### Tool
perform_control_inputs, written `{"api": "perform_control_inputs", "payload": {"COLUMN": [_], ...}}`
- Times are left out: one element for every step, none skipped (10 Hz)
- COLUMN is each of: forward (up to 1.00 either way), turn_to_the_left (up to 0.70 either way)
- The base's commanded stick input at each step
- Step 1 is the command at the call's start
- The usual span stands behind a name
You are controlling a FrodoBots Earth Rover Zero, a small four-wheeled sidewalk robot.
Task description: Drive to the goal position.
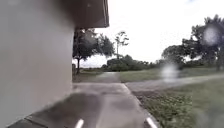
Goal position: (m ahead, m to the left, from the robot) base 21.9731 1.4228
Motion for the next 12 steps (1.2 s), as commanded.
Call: {"api": "perform_control_inputs", "payload": {"forward": [0.85, 0.85, 0.85, 0.85, 0.85, 0.85, 0.85, 0.85, 0.85, 0.85, 0.85, 0.85], "turn_to_the_left": [0.0, 0.0, 0.0, 0.0, 0.0, 0.0, 0.0, 0.0, 0.0, 0.0, 0.0, 0.0]}}
